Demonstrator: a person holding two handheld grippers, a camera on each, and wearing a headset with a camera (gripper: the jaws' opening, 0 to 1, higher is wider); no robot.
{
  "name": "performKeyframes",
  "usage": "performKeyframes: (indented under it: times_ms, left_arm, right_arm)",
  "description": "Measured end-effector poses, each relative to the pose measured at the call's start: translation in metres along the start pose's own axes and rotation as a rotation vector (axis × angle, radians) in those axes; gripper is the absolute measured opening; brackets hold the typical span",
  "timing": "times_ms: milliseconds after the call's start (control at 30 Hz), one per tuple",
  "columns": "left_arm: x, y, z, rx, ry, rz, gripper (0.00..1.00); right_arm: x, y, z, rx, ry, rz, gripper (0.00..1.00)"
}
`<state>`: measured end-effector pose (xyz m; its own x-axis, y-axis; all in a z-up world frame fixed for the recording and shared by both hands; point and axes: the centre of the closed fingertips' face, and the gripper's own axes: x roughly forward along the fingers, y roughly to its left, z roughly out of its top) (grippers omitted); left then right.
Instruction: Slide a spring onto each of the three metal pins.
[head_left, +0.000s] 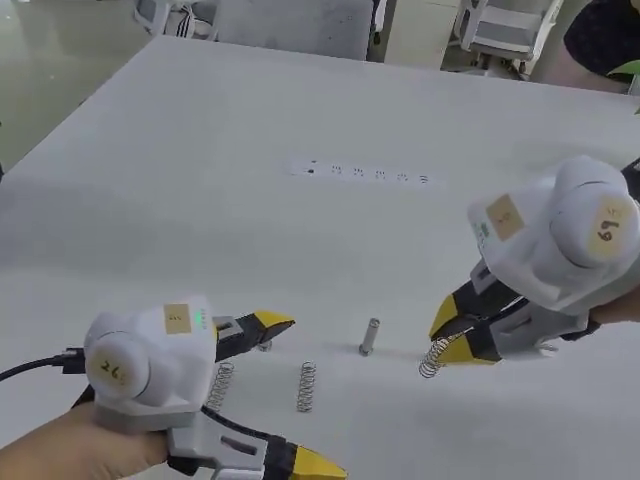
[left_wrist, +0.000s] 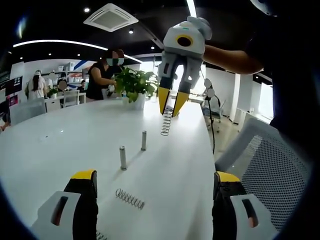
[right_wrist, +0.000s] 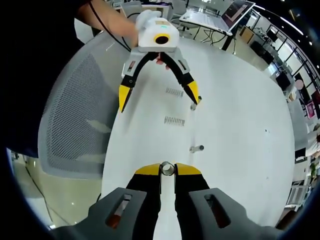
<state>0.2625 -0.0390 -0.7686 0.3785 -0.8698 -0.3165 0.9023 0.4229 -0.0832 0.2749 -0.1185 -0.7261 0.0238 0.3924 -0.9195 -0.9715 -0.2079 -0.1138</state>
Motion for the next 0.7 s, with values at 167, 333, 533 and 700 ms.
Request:
performKeyframes:
  times_ms: [167, 333, 533, 700]
  left_arm:
    - [-0.002, 0.003, 0.003, 0.0, -0.008, 0.014, 0.95]
    - [-0.003, 0.007, 0.003, 0.003, -0.009, 0.029, 0.97]
    - [-0.005, 0.006, 0.002, -0.005, -0.011, 0.029, 0.98]
    - [-0.004, 0.0, 0.006, -0.004, -0.022, 0.011, 0.97]
  right_arm:
    - [-0.002, -0.002, -0.004, -0.003, 0.02, 0.002, 0.06]
    - [-0.004, -0.004, -0.005, -0.005, 0.022, -0.003, 0.06]
    - [-0.011, -0.007, -0.007, 0.003, 0.023, -0.014, 0.06]
    - [-0.016, -0.01, -0.012, 0.014, 0.027, -0.027, 0.06]
